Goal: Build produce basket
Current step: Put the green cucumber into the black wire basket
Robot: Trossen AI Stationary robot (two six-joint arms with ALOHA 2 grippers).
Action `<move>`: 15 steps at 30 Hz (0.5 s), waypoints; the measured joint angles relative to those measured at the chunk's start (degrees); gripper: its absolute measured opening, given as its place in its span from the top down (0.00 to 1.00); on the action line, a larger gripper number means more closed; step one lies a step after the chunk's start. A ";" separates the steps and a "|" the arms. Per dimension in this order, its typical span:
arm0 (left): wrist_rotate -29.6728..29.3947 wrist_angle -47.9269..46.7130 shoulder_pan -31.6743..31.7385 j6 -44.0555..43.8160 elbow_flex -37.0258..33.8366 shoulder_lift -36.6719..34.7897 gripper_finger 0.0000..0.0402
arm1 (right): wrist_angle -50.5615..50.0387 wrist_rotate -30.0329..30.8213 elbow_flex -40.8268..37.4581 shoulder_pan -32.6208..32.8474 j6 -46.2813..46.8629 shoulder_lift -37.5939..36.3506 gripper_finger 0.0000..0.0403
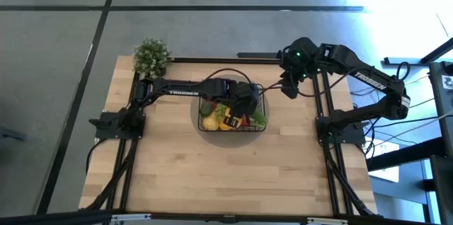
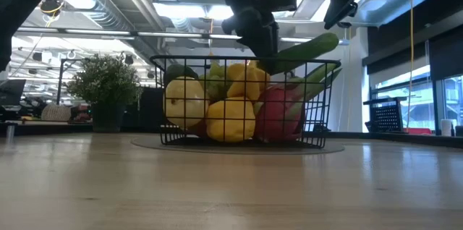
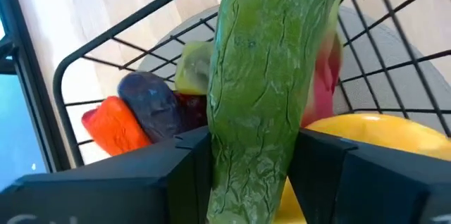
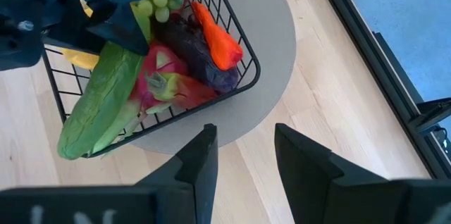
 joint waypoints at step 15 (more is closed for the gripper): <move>-0.31 -0.54 0.04 -1.52 0.00 0.00 0.66 | 0.00 0.02 0.00 0.00 0.00 0.00 0.67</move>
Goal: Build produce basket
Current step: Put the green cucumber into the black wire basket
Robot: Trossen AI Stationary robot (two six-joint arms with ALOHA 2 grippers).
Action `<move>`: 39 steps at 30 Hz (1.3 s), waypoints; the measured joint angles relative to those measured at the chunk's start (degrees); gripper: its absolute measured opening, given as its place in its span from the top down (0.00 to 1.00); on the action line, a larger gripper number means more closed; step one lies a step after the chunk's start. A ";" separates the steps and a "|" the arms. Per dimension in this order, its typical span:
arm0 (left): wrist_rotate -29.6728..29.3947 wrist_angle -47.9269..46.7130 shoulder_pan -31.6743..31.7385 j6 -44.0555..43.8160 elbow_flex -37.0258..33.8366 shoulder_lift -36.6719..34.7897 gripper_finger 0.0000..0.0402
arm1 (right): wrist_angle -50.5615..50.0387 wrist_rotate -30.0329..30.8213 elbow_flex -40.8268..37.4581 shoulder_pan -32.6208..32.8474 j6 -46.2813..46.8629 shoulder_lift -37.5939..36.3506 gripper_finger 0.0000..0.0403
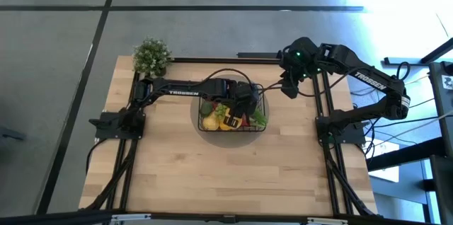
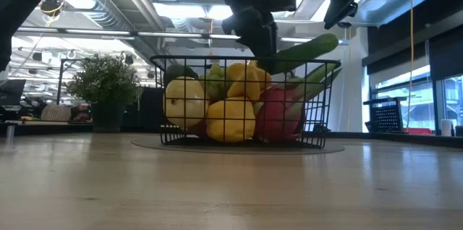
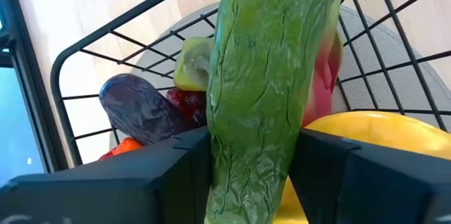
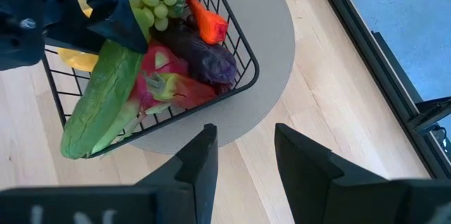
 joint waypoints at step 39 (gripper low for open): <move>3.70 0.14 -0.33 -7.74 -0.01 -0.07 0.63 | 0.35 0.00 0.00 -0.02 0.03 0.00 0.68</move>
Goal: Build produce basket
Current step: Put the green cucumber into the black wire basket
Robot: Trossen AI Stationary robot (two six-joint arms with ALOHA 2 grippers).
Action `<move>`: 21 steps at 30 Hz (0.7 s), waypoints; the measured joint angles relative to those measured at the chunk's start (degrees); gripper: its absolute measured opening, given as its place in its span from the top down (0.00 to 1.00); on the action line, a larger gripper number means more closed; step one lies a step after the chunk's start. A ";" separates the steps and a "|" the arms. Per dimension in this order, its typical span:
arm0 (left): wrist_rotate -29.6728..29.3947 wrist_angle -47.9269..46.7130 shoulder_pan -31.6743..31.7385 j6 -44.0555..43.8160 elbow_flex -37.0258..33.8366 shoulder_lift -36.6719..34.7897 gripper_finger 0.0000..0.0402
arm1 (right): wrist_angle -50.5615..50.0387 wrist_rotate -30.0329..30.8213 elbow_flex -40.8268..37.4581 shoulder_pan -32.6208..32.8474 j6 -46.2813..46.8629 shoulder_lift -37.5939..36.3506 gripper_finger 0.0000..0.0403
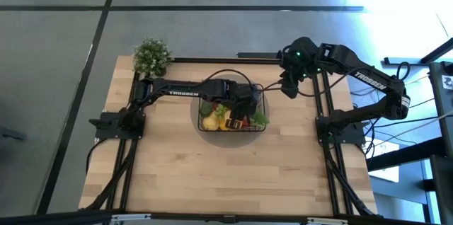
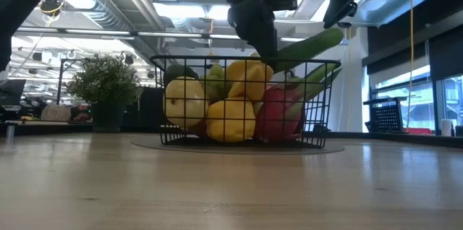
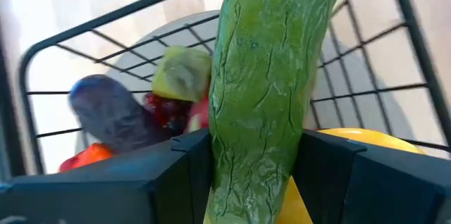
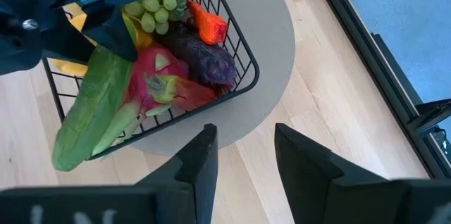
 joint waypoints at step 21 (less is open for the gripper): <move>7.24 -3.14 0.90 -2.82 0.01 -0.04 0.63 | -0.04 0.03 0.00 0.00 0.01 0.02 0.67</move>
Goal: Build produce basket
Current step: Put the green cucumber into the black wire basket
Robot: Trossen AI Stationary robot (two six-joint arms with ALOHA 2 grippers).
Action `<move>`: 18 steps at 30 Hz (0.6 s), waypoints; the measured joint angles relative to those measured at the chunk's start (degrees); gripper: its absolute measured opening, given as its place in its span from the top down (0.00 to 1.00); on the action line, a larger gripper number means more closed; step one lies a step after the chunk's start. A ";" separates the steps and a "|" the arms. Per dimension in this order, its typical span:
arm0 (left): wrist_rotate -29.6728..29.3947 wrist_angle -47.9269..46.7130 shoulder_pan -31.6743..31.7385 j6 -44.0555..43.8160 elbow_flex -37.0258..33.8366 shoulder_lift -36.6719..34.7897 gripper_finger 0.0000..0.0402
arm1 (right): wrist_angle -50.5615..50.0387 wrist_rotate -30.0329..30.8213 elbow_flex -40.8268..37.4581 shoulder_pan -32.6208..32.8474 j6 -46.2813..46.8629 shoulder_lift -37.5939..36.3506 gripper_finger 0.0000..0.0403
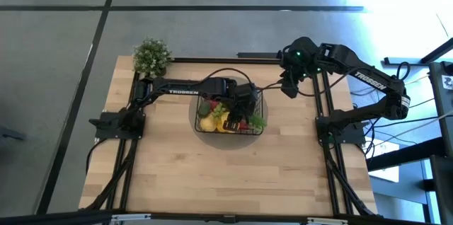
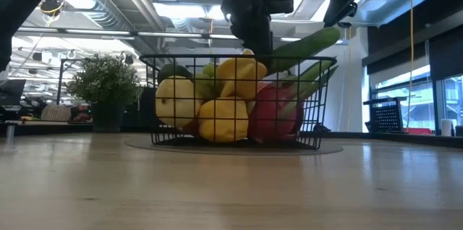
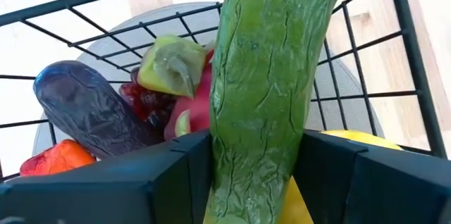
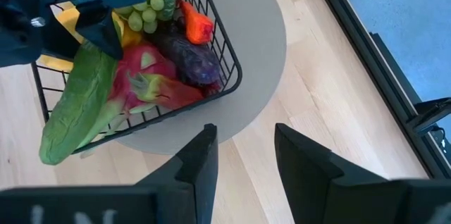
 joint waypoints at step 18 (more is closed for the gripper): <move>-0.74 -0.34 0.90 -1.25 0.00 0.00 0.59 | 0.00 0.02 0.00 0.00 -0.11 0.00 0.67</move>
